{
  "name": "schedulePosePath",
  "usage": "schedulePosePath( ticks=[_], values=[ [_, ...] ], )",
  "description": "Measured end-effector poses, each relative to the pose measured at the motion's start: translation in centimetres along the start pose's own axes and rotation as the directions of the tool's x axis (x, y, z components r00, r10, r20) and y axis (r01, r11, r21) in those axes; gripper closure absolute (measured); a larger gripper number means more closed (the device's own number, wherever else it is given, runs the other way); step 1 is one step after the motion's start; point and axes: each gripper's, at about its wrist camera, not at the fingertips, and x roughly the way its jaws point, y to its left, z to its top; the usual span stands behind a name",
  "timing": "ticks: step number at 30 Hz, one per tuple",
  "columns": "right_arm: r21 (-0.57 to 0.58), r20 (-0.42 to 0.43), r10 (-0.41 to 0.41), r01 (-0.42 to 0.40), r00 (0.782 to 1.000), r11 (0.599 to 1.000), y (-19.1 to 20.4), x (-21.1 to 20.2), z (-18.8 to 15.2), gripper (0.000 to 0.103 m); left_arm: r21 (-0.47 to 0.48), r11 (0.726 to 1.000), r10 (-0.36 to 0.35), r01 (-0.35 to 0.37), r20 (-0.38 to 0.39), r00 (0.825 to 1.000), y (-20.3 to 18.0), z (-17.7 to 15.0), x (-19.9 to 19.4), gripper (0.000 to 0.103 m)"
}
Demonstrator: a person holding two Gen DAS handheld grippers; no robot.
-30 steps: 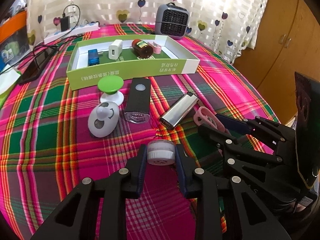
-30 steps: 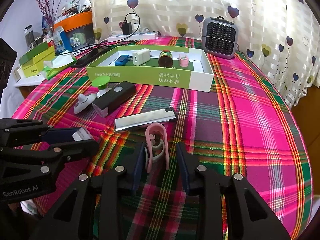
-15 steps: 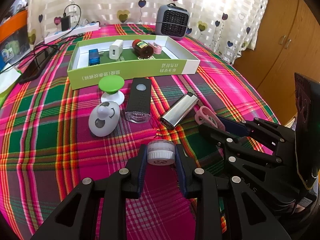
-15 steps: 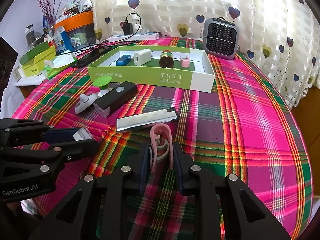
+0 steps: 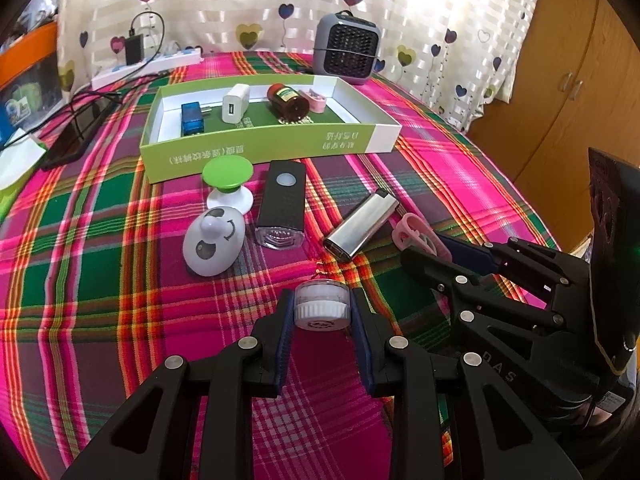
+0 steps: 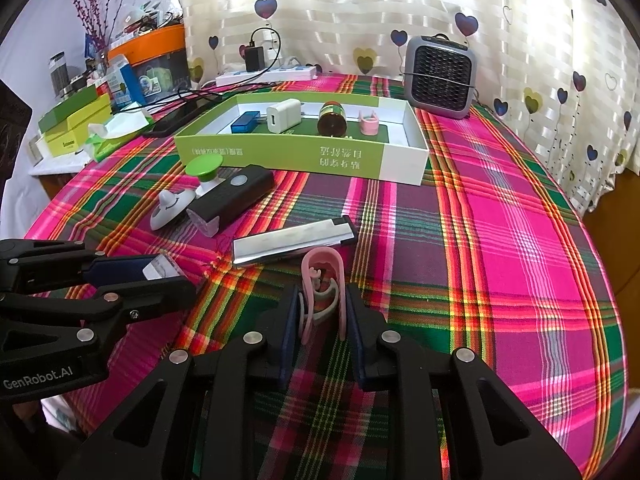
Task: Organize rigid objects
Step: 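Carry the tape roll with left tool while right carries the pink clip into the box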
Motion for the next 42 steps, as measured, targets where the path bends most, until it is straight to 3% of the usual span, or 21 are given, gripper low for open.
schedulePosePath(
  ticks=[16,26,42],
  values=[
    [0.005,0.045,0.008,-0.009,0.999,1.000,-0.2,-1.0,1.6,0.079,0.001,1.000,0.018,-0.018,0.055,0.998,0.5,1.9,-1.3,0.077],
    [0.012,0.072,0.017,-0.018,0.997,1.000,-0.9,-1.2,3.7,0.079,-0.010,1.000,0.016,-0.015,0.093,0.996,1.6,4.6,-1.8,0.077],
    [0.027,0.095,0.019,-0.021,0.995,0.999,-3.1,0.4,8.5,0.079,-0.035,0.997,0.071,-0.067,0.133,0.989,4.7,9.4,-1.1,0.077]
  ],
)
